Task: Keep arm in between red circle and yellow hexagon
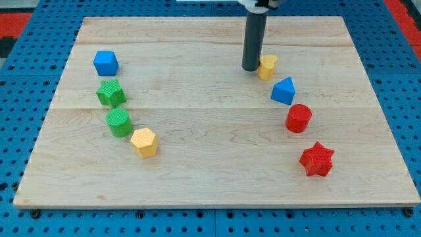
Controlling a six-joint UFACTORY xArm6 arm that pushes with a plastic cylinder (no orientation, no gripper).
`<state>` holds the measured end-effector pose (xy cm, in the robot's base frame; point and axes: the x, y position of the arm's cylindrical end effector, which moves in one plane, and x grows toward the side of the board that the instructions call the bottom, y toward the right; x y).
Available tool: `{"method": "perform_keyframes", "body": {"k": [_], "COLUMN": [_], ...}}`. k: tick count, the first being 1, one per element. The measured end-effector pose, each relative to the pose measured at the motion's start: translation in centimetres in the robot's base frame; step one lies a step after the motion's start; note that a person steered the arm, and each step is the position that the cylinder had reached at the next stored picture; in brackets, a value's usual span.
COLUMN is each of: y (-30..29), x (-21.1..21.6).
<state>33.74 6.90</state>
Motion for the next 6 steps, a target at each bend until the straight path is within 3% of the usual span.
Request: {"method": "perform_keyframes", "body": {"k": [2,3,4,5,6], "y": [-2.8,-6.4,-8.7,-10.7,-17.4], "x": [-1.0,3.9,12.9,19.1,21.6]}}
